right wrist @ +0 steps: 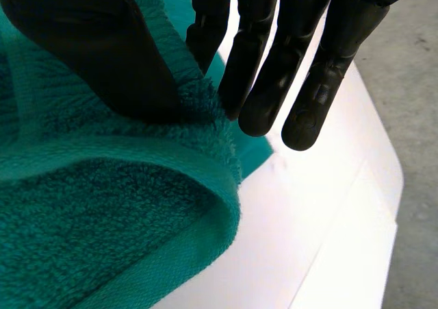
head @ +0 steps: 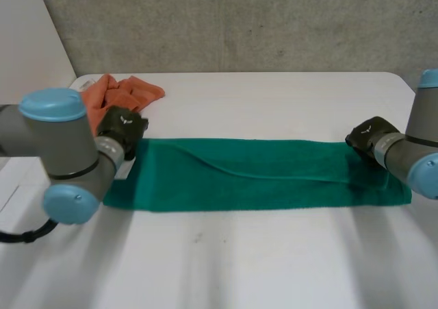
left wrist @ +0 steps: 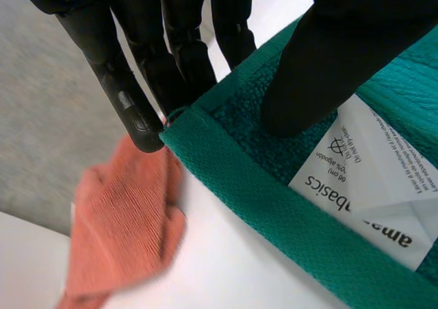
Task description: Fold the laundry.
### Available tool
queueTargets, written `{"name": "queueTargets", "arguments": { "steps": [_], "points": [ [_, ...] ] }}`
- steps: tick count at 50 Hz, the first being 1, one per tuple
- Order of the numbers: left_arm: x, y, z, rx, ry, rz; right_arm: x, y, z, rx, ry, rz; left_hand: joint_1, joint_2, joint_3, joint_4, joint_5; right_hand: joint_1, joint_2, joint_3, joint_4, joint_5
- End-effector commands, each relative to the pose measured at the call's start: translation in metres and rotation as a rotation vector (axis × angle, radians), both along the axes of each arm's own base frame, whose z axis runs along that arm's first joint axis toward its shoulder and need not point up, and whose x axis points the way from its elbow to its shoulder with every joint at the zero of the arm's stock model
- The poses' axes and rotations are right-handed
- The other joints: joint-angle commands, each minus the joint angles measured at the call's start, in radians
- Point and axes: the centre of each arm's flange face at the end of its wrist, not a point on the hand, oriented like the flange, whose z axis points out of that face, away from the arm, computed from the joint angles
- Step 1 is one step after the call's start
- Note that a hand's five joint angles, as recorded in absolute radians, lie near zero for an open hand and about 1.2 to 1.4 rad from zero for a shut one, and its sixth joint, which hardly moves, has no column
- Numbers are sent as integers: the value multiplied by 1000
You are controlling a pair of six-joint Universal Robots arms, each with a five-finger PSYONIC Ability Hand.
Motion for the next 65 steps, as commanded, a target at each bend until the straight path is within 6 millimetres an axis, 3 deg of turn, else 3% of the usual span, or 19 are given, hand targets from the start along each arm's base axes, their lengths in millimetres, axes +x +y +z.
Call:
{"name": "queueTargets", "arguments": {
  "steps": [1,8,9,10,11,12,14,17,18,23,27,31,32,36,48,55,60,65],
  "points": [
    [-22,-33,-11,-155,18,27,8,-21,-9,-62,24,-30,251,195,201,193,241,407,219,215,205,219],
    [-32,-47,-27,-214,-40,13,7,-38,-15,-100,36,-79,251,195,201,193,241,407,219,215,205,219],
    [-34,-48,-29,-228,-39,10,8,-39,-13,-107,37,-86,109,53,59,51,98,335,147,143,133,148],
    [-35,-48,-30,-235,-35,8,8,-40,-12,-112,40,-96,-108,-163,-158,-165,-118,-29,-217,-221,-231,-216],
    [-36,-48,-31,-241,-33,7,7,-40,-8,-127,46,-116,-363,-418,-413,-420,-373,-733,-921,-925,-935,-920],
    [-40,-46,-31,-252,-27,0,7,-41,-6,-133,52,-130,-877,-933,-927,-934,-887,-815,-1003,-1007,-1017,-1002],
    [-44,-42,-31,-266,-26,-12,5,-42,3,-157,55,-157,-971,-1027,-1021,-1029,-981,-815,-1003,-1007,-1017,-1002],
    [-51,-36,-25,-302,-3,-26,0,-42,36,-232,23,-197,-971,-1027,-1021,-1029,-981,-815,-1003,-1007,-1017,-1002],
    [-52,-36,-22,-313,2,-24,-1,-40,58,-274,-16,-206,-971,-1027,-1021,-1029,-981,-815,-1003,-1007,-1017,-1002],
    [-51,-29,5,-368,35,-24,1,-23,108,-355,-184,-182,-971,-1027,-1021,-1029,-981,-815,-1003,-1007,-1017,-1002],
    [-50,-21,7,-359,34,-29,4,0,125,-326,-243,-105,-971,-1027,-1021,-1029,-981,-815,-1003,-1007,-1017,-1002],
    [-51,-9,3,-331,30,-47,1,24,103,-148,-239,-42,-971,-1027,-1021,-1029,-981,-815,-1003,-1007,-1017,-1002],
    [-51,-6,4,-327,32,-50,-6,29,89,-68,-239,-47,-971,-1027,-1021,-1029,-981,-815,-1003,-1007,-1017,-1002],
    [-50,2,1,-305,41,-54,-20,35,59,27,-241,-63,-971,-1027,-1021,-1029,-981,-815,-1003,-1007,-1017,-1002],
    [-49,4,-4,-277,69,-52,-31,24,-1,-35,-172,-39,-971,-1027,-1021,-1029,-981,-815,-1003,-1007,-1017,-1002],
    [-49,4,-5,-274,68,-52,-31,13,-17,-85,-113,-8,-971,-1027,-1021,-1029,-981,-815,-1003,-1007,-1017,-1002],
    [-48,4,-6,-271,68,-52,-28,-8,-20,-152,-126,12,-971,-1027,-1021,-1029,-981,-723,-911,-915,-925,-910],
    [-48,5,-7,-268,67,-52,-30,-44,5,-292,-249,-45,-971,-1027,-1021,-1029,-981,-608,-796,-800,-810,-795]
  ]
}}
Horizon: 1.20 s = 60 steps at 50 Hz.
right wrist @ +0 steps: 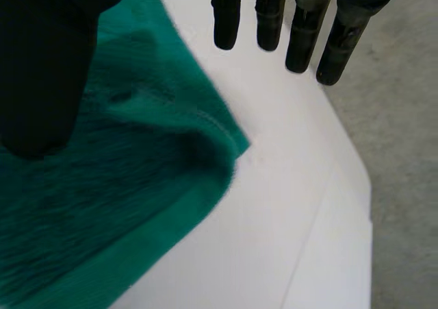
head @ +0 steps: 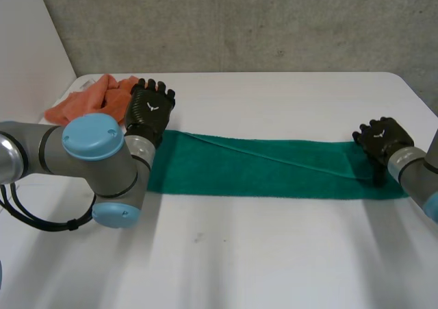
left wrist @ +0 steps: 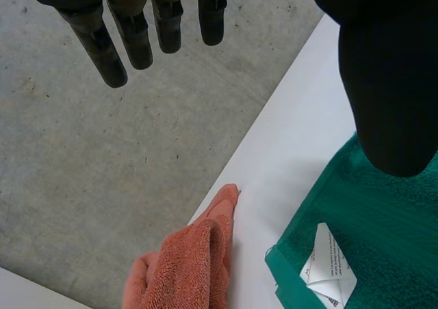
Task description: Fold the laundry.
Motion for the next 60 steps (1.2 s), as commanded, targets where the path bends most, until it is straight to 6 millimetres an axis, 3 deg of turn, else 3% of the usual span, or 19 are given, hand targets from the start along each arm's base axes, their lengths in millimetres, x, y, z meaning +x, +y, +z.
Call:
{"name": "queueTargets", "arguments": {
  "steps": [1,2,4,9,16,21,26,33,38,51,56,60],
  "points": [
    [0,0,-1,3,-1,0,-2,-50,32,-183,-179,-62,-17,-30,-36,-28,-47,154,121,129,120,108],
    [0,0,-1,2,-1,0,-5,-60,48,-221,-274,-93,-17,-30,-36,-28,-46,151,118,126,117,105],
    [0,1,-2,4,-2,0,-6,-68,60,-245,-358,-111,-17,-30,-36,-28,-46,142,110,117,108,96],
    [2,4,-4,17,-4,-2,-4,-75,55,-188,-432,-139,-17,-30,-36,-28,-46,124,92,100,90,78],
    [4,3,-5,20,-5,3,-14,-61,48,-77,-346,-214,-17,-30,-36,-28,-46,89,57,64,55,43],
    [3,4,-4,18,-4,0,-28,-40,50,-15,-303,-216,-17,-30,-36,-28,-46,127,95,102,93,81],
    [2,5,-4,20,-4,-5,-22,-17,58,15,-275,-112,-17,-30,-36,-28,-46,262,230,237,228,216],
    [2,5,-4,19,-5,-5,-16,-6,46,60,-273,-57,-17,-30,-36,-28,-46,204,172,179,170,158],
    [2,5,-4,21,-6,-3,-12,-14,34,25,-269,-31,-17,-30,-36,-28,-46,75,42,50,41,29],
    [2,6,-6,25,-7,-5,33,-41,-4,-6,-276,76,-17,-30,-36,-28,-46,51,18,26,17,5],
    [3,5,-8,28,-8,-2,31,-72,5,-106,-309,2,-17,-30,-36,-28,-46,72,39,47,37,26],
    [3,5,-8,28,-9,-2,13,-99,12,-215,-355,-204,-17,-30,-36,-28,-46,66,33,41,32,20]
  ]
}}
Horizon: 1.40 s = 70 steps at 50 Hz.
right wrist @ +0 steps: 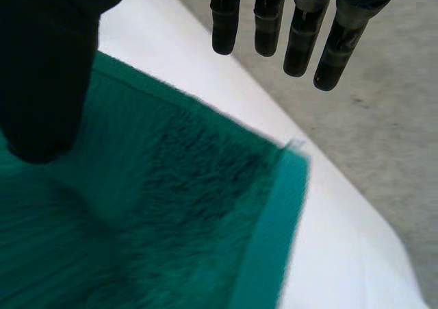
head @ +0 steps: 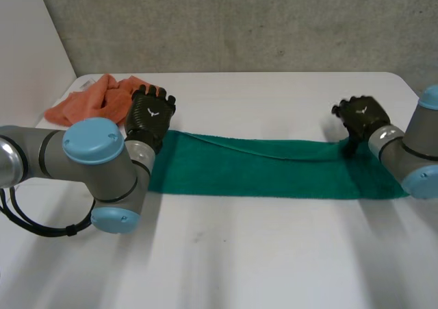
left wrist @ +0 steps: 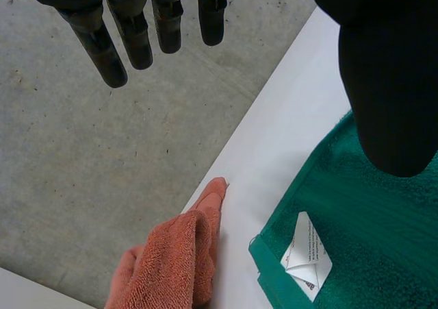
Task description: Fold the laundry.
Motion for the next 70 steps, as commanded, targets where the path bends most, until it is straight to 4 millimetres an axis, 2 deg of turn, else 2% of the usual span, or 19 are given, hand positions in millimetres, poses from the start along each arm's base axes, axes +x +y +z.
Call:
{"name": "queueTargets", "arguments": {
  "steps": [1,4,9,16,20,26,33,39,46,47,51,58,62,63,66,70],
  "points": [
    [0,0,-1,1,-2,3,-22,-47,13,-134,-76,-286,-17,-30,-36,-28,-46,28,-3,12,-6,8],
    [0,1,-1,2,-2,2,-22,-47,12,-116,-63,-305,-17,-30,-36,-28,-46,25,-6,9,-9,5],
    [1,0,0,1,-2,5,-24,-32,18,-31,-62,-274,-17,-30,-36,-28,-46,16,-15,0,-17,-4],
    [0,1,2,1,-2,3,-19,10,49,15,-65,-151,-17,-30,-36,-28,-46,28,-4,12,-6,8],
    [1,2,1,5,-4,3,-32,31,57,54,-48,-130,-17,-30,-36,-28,-46,48,17,32,15,29],
    [2,4,4,4,-2,2,-64,65,44,159,57,-143,-17,-30,-36,-28,-46,145,114,129,112,126],
    [1,6,4,6,-1,-3,-88,86,17,253,132,-169,-17,-30,-36,-28,-46,210,179,194,176,190],
    [1,7,4,6,-3,-6,-94,85,7,237,101,-117,-17,-30,-36,-28,-46,271,240,255,238,252],
    [1,7,4,8,-4,-6,-95,73,-9,208,63,-73,-17,-30,-36,-28,-46,535,504,519,502,516],
    [1,7,4,8,-4,-6,-96,72,-10,205,62,-73,-17,-30,-36,-28,-46,606,574,590,572,586],
    [1,7,4,9,-3,-7,-97,66,-18,194,65,-67,-17,-30,-36,-28,-46,1138,1107,1122,1104,1118],
    [2,8,3,12,-6,-7,-105,63,-12,174,85,-112,-17,-30,-36,-28,-46,1140,1108,1124,1106,1120],
    [2,9,8,3,-1,-7,-131,56,-2,145,130,-224,-18,-31,-37,-29,-47,1140,1108,1124,1106,1120],
    [2,9,9,0,0,-7,-143,53,4,126,158,-278,-18,-31,-37,-29,-47,1140,1108,1124,1106,1120],
    [3,8,13,-7,4,-4,-159,48,10,90,220,-341,-18,-31,-37,-29,-47,1140,1108,1124,1106,1120],
    [3,9,18,-17,10,-3,-183,41,21,28,399,-403,-18,-31,-37,-29,-47,1140,1108,1124,1106,1120]
  ]
}}
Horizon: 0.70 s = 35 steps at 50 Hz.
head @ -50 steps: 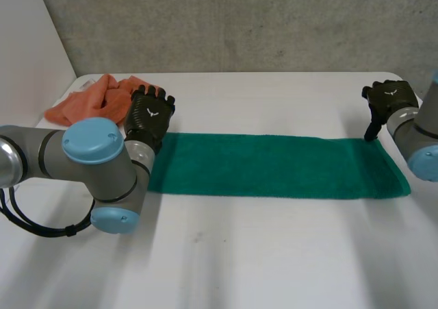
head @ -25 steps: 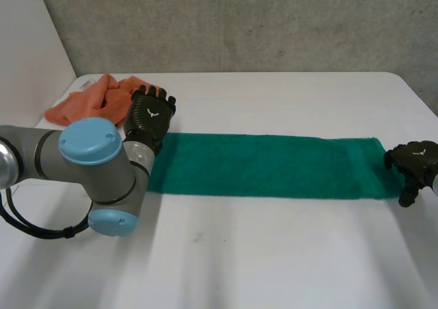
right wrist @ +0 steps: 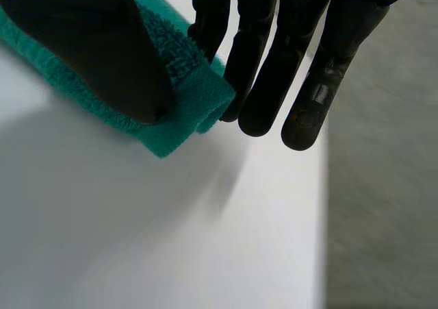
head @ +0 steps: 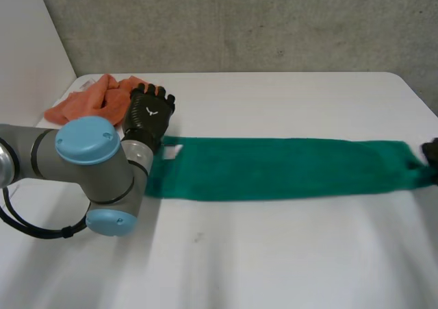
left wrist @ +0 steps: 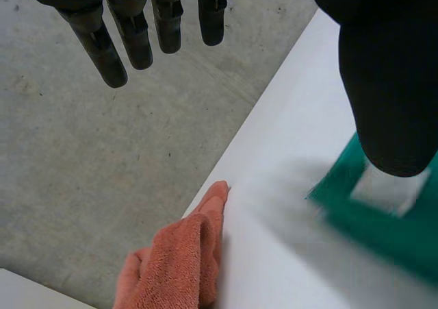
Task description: Fold the laundry.
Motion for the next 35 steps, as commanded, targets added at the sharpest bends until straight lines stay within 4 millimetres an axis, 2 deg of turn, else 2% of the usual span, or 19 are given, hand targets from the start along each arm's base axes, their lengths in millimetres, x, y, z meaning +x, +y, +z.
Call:
{"name": "queueTargets", "arguments": {
  "steps": [1,4,6,7,10,11,14,15,16,18,19,21,22,27,30,33,34,35],
  "points": [
    [1,0,10,-19,10,3,-40,-12,19,-68,254,-106,-18,-31,-37,-29,-47,423,222,216,209,240],
    [1,2,16,-28,21,1,-27,-15,28,-114,285,-57,-18,-31,-37,-29,-47,423,222,216,209,240],
    [2,2,19,-31,31,3,-7,-16,36,-158,276,-2,-18,-31,-37,-29,-47,423,222,216,209,240],
    [1,2,21,-33,37,2,21,-13,46,-206,259,71,-18,-31,-37,-29,-47,423,222,216,209,240],
    [2,2,29,-39,73,1,60,-4,59,-266,235,182,-18,-31,-37,-29,-47,423,222,216,209,240],
    [3,2,31,-39,84,2,88,5,67,-303,219,269,-18,-31,-37,-29,-47,423,222,216,209,240],
    [5,6,38,-25,129,0,132,26,75,-345,193,427,-18,-31,-37,-29,-47,423,222,216,209,240],
    [6,6,40,-19,140,1,163,43,78,-366,171,542,-18,-31,-37,-29,-47,423,222,216,209,240],
    [8,8,42,-11,161,3,177,53,78,-374,161,598,-18,-31,-37,-29,-47,423,222,216,209,240],
    [10,9,45,-5,181,4,206,73,77,-387,143,715,-18,-31,-37,-29,-47,423,222,216,209,240],
    [10,10,45,-2,189,3,235,96,78,-407,119,837,-18,-31,-37,-29,-47,423,222,216,209,240],
    [11,11,46,7,205,4,255,112,73,-406,101,922,-18,-31,-37,-29,-47,423,222,216,209,240],
    [12,12,44,12,206,3,273,127,64,-395,87,995,-18,-31,-37,-29,-47,423,222,216,209,240],
    [13,14,39,29,198,5,320,162,37,-355,54,1150,-18,-31,-37,-29,-47,423,222,216,209,240],
    [13,15,34,41,194,4,336,175,19,-321,45,1200,-18,-31,-37,-29,-47,423,222,216,209,240],
    [11,16,31,49,190,1,339,177,13,-304,44,1207,-18,-31,-37,-29,-47,395,194,188,181,212],
    [11,16,31,49,190,1,338,176,14,-300,42,1191,-18,-31,-37,-29,-47,-53,-254,-260,-267,-236],
    [11,17,31,47,191,-1,338,174,15,-298,41,1171,-18,-31,-37,-29,-47,-281,-482,-488,-496,-464]
  ]
}}
